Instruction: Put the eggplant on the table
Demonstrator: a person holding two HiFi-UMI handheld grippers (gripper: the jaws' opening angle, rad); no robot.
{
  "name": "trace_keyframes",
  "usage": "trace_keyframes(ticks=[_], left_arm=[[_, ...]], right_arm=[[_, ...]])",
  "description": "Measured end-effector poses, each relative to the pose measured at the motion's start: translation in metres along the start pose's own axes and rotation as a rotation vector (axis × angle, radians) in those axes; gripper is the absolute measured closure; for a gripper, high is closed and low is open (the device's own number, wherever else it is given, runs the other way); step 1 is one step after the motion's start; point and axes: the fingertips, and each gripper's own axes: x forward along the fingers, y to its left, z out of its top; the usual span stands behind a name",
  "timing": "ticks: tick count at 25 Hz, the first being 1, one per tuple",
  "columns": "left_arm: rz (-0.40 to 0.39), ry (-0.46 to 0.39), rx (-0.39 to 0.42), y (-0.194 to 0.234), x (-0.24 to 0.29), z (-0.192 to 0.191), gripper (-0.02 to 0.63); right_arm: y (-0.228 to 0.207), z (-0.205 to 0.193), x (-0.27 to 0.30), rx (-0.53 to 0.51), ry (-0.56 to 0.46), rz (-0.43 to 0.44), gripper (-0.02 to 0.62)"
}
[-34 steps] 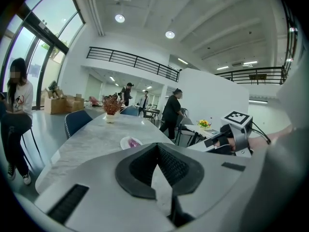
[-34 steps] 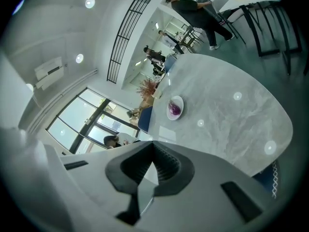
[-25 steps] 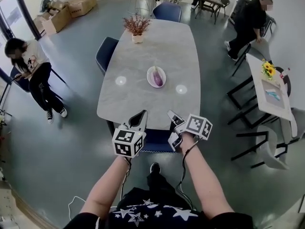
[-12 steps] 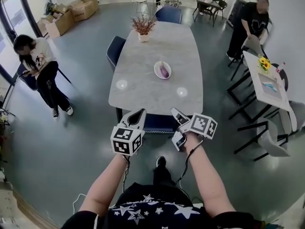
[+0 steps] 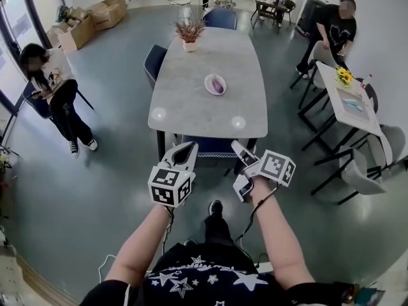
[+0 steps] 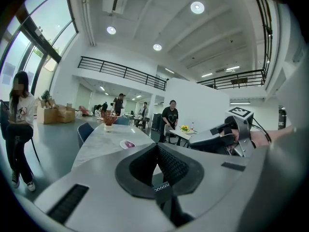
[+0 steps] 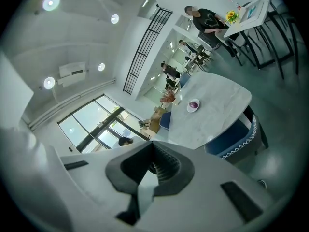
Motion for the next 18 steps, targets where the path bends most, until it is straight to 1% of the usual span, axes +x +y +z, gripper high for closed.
trace_keyframes(ticks=[7, 11, 18], left_arm=[[-0.007, -0.014, -0.012, -0.011, -0.032, -0.006, 0.598], [-0.010, -0.005, -0.025, -0.014, -0.045, -0.017, 0.598], [-0.023, -0.010, -0.027, -0.018, -0.052, -0.016, 0.598]], right_arm=[[0.017, -0.034, -0.018, -0.064, 0.027, -0.002, 0.591], [0.018, -0.053, -0.027, -0.071, 0.045, -0.016, 0.591], [0.018, -0.060, -0.034, -0.083, 0.042, -0.033, 0.591]])
